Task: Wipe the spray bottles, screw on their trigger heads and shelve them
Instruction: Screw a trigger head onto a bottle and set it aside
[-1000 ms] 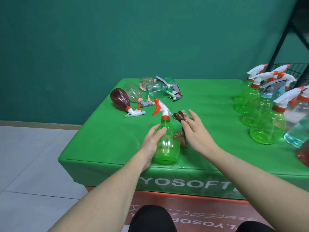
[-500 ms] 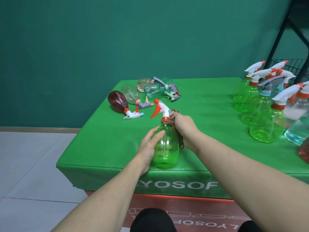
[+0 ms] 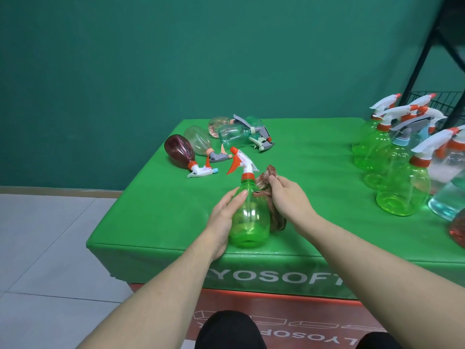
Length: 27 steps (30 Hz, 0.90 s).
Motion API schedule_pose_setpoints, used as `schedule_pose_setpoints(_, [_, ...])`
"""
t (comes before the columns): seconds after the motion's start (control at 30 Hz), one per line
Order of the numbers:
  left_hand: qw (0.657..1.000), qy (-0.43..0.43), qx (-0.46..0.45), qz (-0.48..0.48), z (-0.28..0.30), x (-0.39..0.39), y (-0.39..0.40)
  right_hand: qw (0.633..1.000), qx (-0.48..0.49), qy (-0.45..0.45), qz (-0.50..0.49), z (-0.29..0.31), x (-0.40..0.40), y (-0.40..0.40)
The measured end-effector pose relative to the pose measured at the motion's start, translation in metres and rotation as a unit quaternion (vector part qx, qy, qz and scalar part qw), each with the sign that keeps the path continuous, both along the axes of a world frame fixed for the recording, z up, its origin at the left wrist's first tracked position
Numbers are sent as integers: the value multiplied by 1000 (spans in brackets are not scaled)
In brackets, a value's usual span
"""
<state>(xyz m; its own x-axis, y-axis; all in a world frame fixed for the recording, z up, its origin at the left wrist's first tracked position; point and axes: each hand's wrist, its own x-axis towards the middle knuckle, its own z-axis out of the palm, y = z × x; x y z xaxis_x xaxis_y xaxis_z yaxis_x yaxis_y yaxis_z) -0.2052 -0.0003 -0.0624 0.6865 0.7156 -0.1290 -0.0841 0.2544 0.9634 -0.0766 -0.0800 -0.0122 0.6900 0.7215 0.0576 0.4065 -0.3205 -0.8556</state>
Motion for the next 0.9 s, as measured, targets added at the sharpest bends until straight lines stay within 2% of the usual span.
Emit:
schedule_pose_setpoints(0.17, [997, -39, -61, 38, -1, -4, 6, 987, 126, 81, -53, 13, -5, -3])
schedule_pose_setpoints(0.3, [996, -44, -62, 37, -2, -3, 5, 979, 188, 69, -33, 23, -22, 7])
schedule_pose_setpoints(0.43, [996, -36, -63, 46, -1, -2, 5, 986, 163, 6, 42, 12, -44, 28])
schedule_pose_setpoints(0.53, [994, -44, -87, 51, 0, -2, 7, 989, 63, -82, 101, -7, -52, 38])
schedule_pose_setpoints(0.7, [989, -41, -135, 41, -1, -2, 13, 985, 48, -138, 97, -21, -50, 34])
schedule_pose_setpoints(0.8, [989, -57, -132, 27, -6, -5, 16, 986, 63, -129, 82, -22, -46, 35])
schedule_pose_setpoints(0.9, [985, -86, -152, 5, -5, -10, 17, 991, 97, -57, 65, -19, -41, 39])
